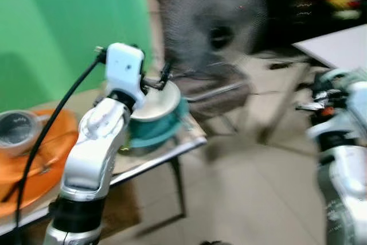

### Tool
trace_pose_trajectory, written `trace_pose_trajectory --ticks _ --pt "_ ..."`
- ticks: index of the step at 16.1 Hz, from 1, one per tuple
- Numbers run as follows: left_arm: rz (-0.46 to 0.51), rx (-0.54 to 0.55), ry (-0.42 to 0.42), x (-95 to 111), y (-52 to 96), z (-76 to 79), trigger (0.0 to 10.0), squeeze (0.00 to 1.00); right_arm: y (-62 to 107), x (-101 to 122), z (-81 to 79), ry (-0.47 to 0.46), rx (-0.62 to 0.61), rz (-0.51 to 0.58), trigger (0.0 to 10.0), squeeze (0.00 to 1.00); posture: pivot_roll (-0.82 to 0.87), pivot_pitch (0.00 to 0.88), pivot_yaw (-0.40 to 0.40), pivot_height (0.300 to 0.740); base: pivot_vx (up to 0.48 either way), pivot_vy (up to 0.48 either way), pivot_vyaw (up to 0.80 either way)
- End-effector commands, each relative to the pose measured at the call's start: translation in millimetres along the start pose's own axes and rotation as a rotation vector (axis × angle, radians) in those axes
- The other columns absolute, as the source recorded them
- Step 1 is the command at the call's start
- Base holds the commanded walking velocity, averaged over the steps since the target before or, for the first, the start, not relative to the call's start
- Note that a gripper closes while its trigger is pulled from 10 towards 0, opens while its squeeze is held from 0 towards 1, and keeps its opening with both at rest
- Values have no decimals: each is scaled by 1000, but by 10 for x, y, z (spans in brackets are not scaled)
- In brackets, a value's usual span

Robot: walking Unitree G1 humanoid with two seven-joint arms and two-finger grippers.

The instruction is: Setting the table

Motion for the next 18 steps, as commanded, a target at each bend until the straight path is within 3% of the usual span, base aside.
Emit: trace_pose_trajectory --ticks 1,5,14,18 --pt "-8 18 15 -39 12 -48 10000 0 -3 -104 -18 0 4 -33 10000 0 29 0 31 740 0 0 -800" --pt "-26 1 29 -112 6 -13 10000 0 -1 -219 35 21 -16 -74 10000 0 16 0 21 740 0 0 -800" --pt "-34 1 42 -156 -46 -10 10000 0 -3 -231 45 12 -10 -78 10000 0 -10 0 34 740 377 0 -776" --pt "-31 -7 40 -149 -83 -7 10000 0 -17 -223 14 11 2 -71 10000 0 -15 0 43 740 444 0 0"
Point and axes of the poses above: a point about 5 cm out from each wrist's last joint towards the gripper, its own y axis pointing back from the gripper into the wrist, its own x axis along the axis of the wrist's last joint, z = x × y, the point moved 6 cm from there along -y, pointing out of the wrist towards the gripper, and after that the axes turned 14 degrees about y, right-handed, at the moved point
